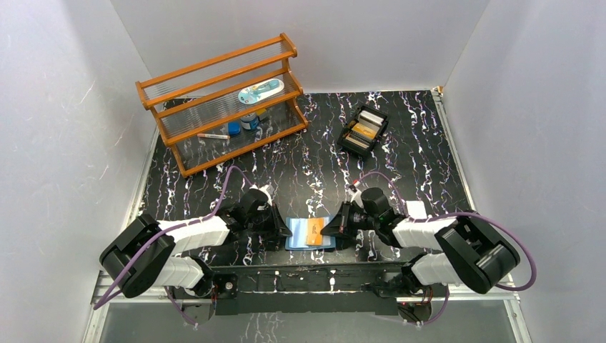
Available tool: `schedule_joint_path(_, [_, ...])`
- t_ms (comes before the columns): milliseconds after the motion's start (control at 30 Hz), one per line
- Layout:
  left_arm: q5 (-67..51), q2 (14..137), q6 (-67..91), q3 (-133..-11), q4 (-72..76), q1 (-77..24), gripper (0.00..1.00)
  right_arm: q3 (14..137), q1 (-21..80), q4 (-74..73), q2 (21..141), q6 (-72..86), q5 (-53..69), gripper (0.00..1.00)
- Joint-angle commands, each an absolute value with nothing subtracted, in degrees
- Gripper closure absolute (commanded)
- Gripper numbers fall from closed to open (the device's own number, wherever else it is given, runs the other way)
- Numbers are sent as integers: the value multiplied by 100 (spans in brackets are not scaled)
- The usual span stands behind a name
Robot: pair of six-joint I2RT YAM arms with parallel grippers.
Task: Put the credit cards into the card holder
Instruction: Insert the credit card into the card holder.
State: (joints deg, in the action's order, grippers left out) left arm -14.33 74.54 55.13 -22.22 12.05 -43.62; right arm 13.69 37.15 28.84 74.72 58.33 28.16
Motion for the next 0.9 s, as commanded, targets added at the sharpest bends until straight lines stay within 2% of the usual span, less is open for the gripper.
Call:
schedule_joint_path(0, [-1421, 7518, 5462, -2131, 1038, -4367, 93, 1344, 3749, 3224, 7670, 5789, 2986, 100])
schedule_joint_path(433, [-1453, 7488, 5458, -2138, 1028, -4368, 93, 1800, 3865, 2629, 8103, 5306, 2906, 97])
schedule_joint_path(633, [-1487, 7489, 5467, -2174, 1028, -4368, 93, 2436, 4096, 2045, 8227, 5176, 2596, 82])
schedule_joint_path(867, [-1503, 7461, 5493, -2185, 1020, -4368, 93, 2930, 4354, 682, 8153, 5058, 1897, 72])
